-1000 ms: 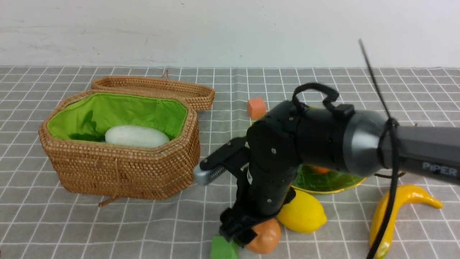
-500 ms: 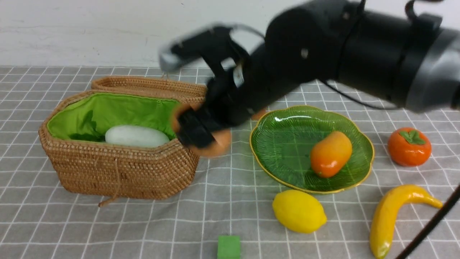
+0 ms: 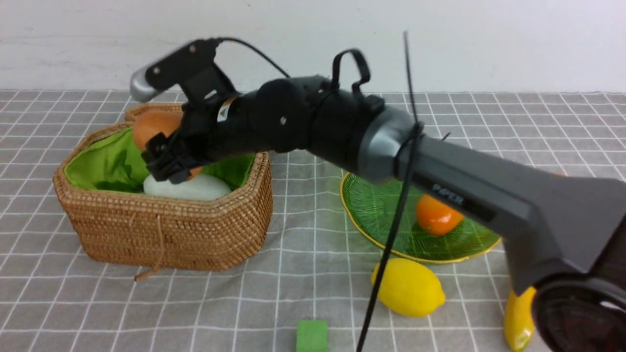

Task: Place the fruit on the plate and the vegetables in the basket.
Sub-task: Use the right arm to grab a potato and put it into the left basket

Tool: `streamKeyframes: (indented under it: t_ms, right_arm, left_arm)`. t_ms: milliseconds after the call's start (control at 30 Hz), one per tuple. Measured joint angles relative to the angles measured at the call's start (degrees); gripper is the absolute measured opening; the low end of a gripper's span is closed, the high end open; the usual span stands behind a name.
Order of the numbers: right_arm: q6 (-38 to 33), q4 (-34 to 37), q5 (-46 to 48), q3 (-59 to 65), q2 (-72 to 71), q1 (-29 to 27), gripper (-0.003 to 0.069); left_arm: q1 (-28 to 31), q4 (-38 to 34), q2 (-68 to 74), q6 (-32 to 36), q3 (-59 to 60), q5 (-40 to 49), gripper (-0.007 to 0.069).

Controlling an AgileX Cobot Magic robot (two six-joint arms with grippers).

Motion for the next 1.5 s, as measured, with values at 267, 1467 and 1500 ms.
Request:
streamKeyframes:
  t_ms: [267,1467,1500]
  right_arm:
    - [0.8,-1.9,6.0,-1.1,-0.8,0.0,0.0654]
    - [22.0,-22.8,8.2,-2.9,-1.9,0.3,0.0644]
    - [21.1,-24.5,8.5,-3.0,-2.2,0.5,0.0627]
  left_arm:
    - [0.0,0.1,0.0,-0.2,0.0,-0.1,-0.0013]
    - [0.0,-2.4,0.0,0.0,0.0,-0.4,-0.0007]
    - [0.0,-2.3,0.0,0.4,0.0,-0.4,-0.0007]
